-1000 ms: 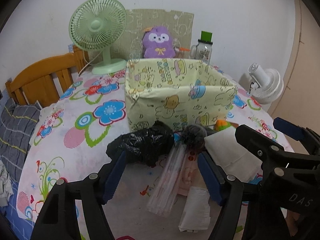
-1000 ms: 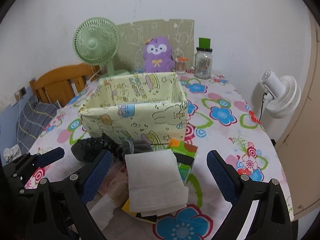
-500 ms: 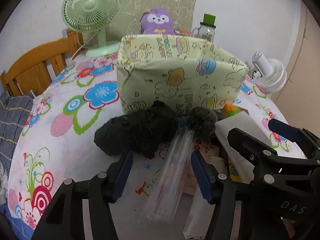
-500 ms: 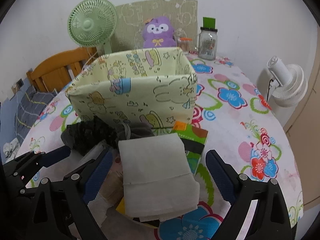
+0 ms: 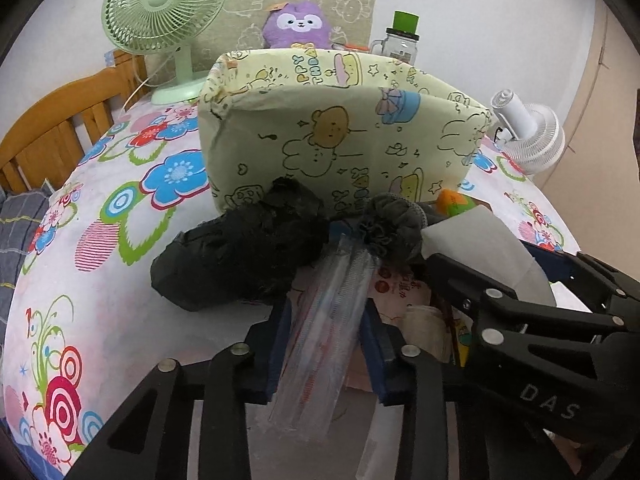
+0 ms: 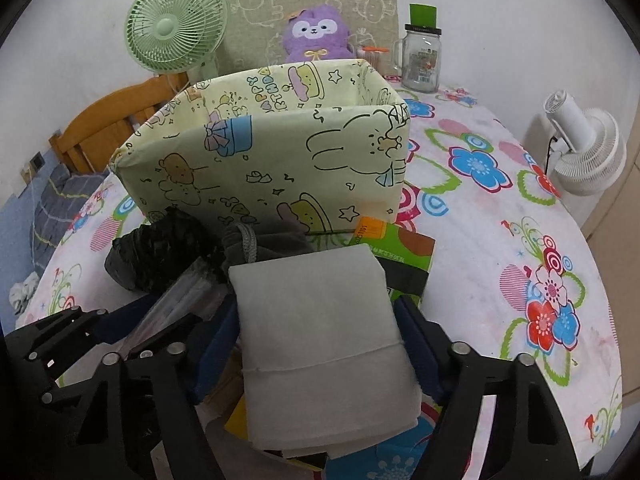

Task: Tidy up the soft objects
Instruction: 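Grasp the clear plastic bag with the left tool while the right tool grasps the white folded cloth, then lift the clear bag with the left tool while the right tool carries the white cloth over the box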

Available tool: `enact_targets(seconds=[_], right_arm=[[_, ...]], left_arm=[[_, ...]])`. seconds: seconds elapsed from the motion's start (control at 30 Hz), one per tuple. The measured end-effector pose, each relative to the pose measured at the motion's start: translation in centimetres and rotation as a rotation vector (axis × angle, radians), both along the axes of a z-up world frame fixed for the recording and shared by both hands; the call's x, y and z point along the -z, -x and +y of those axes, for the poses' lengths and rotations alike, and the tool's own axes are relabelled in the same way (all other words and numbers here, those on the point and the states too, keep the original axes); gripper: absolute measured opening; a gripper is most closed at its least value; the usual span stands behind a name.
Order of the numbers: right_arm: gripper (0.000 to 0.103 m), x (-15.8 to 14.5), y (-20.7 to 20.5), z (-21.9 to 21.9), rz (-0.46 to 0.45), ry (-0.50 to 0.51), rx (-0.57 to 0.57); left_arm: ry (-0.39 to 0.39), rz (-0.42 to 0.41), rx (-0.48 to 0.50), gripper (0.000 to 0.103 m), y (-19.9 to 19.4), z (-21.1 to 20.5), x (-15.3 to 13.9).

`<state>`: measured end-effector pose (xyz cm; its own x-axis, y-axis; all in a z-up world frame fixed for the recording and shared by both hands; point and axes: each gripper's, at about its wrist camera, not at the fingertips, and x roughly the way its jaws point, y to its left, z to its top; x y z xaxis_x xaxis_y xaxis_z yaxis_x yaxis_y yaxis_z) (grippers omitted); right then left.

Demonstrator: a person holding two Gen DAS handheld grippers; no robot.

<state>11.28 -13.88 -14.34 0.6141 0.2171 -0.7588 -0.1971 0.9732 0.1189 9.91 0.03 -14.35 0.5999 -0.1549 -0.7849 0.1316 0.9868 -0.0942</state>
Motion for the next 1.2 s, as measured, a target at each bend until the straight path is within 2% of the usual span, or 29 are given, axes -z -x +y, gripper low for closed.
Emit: enact_targets(seconds=[0.3,1.2], right_arm=[[0.068,-0.6,0.4,-0.4,-0.004,-0.023,0.003],[0.067,-5.8,1.9,-1.6,-0.110,-0.054,0.012]], left_arm=[[0.003,-0.016,-0.014,0.028,0.3,-0.4,-0.7],[-0.008,-0.117,-0.029,0.027,1.6,-1.5,-5.9]])
